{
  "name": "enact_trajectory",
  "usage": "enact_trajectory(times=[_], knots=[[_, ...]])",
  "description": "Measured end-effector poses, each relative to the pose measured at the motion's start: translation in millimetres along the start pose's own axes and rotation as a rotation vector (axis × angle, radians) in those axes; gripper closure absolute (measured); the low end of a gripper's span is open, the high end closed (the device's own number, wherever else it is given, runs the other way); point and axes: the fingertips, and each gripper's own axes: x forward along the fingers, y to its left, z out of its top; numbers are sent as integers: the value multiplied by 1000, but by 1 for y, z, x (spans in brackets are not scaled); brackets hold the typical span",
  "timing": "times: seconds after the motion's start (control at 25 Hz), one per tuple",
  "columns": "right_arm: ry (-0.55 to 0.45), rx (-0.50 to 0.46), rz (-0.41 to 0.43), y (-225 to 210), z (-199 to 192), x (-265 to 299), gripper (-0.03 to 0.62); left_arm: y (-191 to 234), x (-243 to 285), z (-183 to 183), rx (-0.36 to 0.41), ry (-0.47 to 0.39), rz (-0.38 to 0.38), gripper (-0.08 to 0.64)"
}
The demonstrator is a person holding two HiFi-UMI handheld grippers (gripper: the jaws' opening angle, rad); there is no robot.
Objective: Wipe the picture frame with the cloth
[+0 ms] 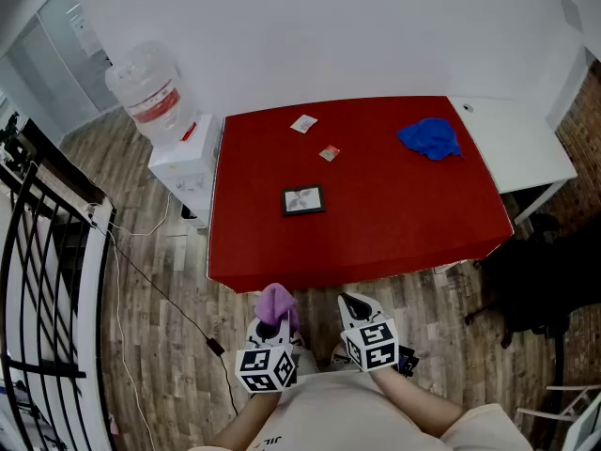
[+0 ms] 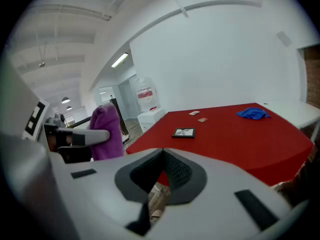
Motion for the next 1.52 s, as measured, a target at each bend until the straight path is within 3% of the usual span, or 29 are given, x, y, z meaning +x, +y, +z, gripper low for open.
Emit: enact_trajectory(times=[0.4,0.84,1.08,1.52], knots=[[12,-7,-16,-16,15,41,588,21,46,9,-24,13,-19,497],[-13,13,-107,-30,80,133,588,76,138,77,40,17,-135,497],[-33,24,-156,-23,105,169,588,105,163,99,68,31,-188,497],[-7,19,-157,-35,123,197,588,119,193,111,47,50,-180,497]])
